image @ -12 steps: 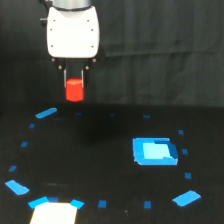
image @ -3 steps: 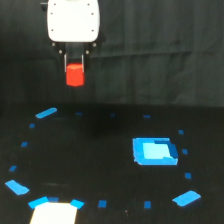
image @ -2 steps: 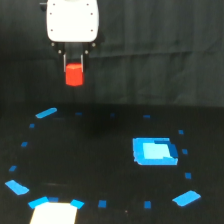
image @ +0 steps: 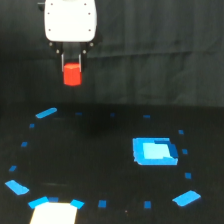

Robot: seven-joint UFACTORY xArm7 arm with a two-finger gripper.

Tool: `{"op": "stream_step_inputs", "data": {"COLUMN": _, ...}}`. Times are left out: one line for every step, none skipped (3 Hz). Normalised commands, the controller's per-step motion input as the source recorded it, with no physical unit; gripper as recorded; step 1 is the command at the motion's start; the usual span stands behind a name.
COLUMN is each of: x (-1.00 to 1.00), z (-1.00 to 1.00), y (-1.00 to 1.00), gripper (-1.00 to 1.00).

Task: Pick up the red object from the table

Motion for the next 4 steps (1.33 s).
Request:
{"op": "stream_step_inputs", "data": {"x": 0.0, "z": 0.2, "y": -0.08, "gripper": -1.0}}
{"op": "stream_step_inputs", "data": {"x": 0.11, "z": 0.37, "y": -0.2, "gripper": -0.93}}
{"op": "stream_step_inputs", "data": {"x": 0.06, "z": 0.21, "y": 0.36, "gripper": -1.0}}
{"op": "stream_step_inputs", "data": {"x": -0.04, "z": 0.1, "y": -0.09, "gripper": -0.98}}
